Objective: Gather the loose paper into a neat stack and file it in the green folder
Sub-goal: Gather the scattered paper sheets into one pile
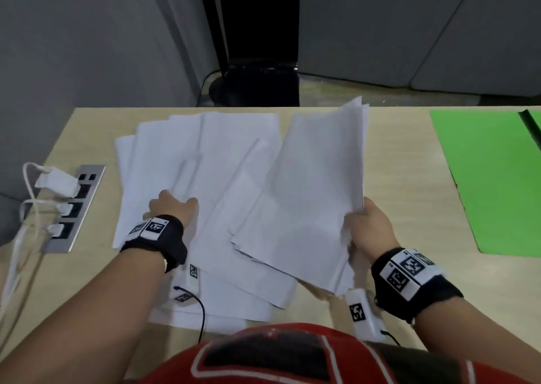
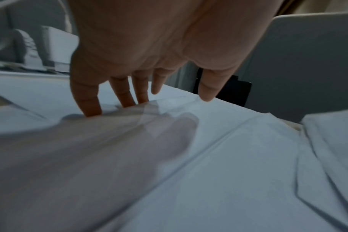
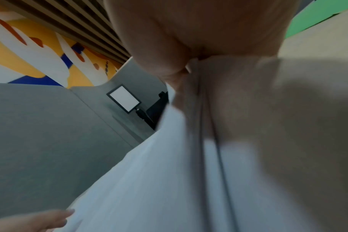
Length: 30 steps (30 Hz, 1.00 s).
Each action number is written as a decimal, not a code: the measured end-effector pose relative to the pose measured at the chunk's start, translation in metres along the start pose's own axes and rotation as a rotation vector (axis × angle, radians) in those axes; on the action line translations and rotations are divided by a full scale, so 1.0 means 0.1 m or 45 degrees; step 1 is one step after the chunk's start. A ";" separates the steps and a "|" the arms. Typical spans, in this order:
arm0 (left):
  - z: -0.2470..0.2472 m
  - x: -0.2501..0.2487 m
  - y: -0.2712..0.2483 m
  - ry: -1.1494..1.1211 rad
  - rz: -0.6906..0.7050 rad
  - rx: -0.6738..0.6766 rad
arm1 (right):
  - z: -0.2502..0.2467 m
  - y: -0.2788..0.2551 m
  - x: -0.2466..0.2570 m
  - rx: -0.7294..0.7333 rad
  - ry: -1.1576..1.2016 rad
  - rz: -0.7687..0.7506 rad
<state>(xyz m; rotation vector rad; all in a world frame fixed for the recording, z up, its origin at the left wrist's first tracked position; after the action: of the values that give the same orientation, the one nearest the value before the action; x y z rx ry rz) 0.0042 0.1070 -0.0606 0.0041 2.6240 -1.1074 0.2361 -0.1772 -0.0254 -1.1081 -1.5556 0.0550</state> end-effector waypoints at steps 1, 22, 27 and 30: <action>0.02 -0.02 0.01 0.001 0.005 -0.002 | 0.01 0.04 -0.03 0.029 -0.012 0.069; 0.74 -0.49 -0.41 -0.058 0.420 0.363 | 0.33 0.17 0.02 0.353 -0.178 0.047; 0.77 -0.56 -0.53 -0.201 0.532 0.420 | 0.32 0.10 0.06 0.340 -0.091 0.039; 0.75 -0.56 -0.58 -0.300 0.629 0.372 | 0.30 0.12 0.03 0.310 -0.077 0.040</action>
<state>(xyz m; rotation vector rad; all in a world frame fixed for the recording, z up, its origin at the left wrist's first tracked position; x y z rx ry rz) 0.0705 0.0201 -0.0544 0.5198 2.0717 -1.2037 0.2200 -0.1529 -0.0403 -0.9452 -1.5395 0.2940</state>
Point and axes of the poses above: each hand's wrist, its own y-axis towards the middle knuckle, its own z-axis out of the palm, x = y × z, the point moved 3 cm from there along y, towards the middle knuckle, and after that the axes turned 15 degrees about x, right-handed, at the moved point
